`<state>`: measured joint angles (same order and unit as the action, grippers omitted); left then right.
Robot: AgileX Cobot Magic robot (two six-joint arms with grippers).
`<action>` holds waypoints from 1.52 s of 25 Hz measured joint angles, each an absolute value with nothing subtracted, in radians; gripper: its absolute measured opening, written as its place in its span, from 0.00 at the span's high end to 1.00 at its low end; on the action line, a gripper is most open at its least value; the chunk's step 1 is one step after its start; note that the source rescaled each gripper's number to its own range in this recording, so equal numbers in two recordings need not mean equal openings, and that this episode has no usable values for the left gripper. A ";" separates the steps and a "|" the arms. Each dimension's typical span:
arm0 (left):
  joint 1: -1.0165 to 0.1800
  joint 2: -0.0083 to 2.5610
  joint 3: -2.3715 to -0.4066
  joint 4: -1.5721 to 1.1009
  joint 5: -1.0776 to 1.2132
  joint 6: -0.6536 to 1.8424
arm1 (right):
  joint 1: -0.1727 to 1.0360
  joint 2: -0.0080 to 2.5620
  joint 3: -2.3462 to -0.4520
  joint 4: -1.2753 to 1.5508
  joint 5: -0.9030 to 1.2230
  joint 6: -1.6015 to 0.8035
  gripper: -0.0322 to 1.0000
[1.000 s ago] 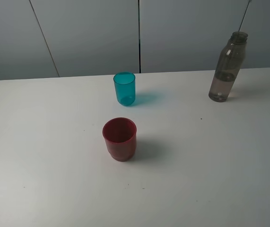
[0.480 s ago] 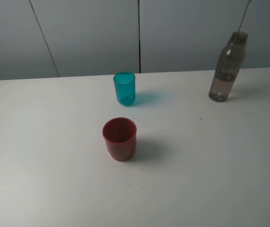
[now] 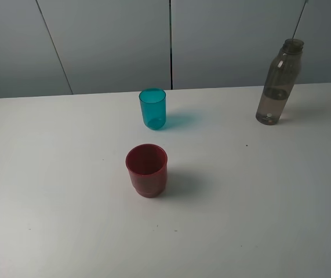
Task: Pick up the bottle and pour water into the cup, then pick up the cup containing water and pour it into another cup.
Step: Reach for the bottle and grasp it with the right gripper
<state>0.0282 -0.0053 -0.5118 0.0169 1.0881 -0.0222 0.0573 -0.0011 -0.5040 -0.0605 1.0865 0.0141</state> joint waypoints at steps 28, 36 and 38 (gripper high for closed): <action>0.028 -0.005 -0.512 0.017 1.088 -0.022 | 0.059 1.249 -0.532 0.067 0.143 -0.096 0.00; 0.028 -0.005 -0.512 0.017 1.088 -0.022 | 0.067 1.606 -0.532 0.063 -0.226 -0.091 0.03; 0.028 -0.005 -0.512 0.017 1.088 -0.022 | 0.067 1.677 -0.533 0.054 -0.307 -0.078 0.03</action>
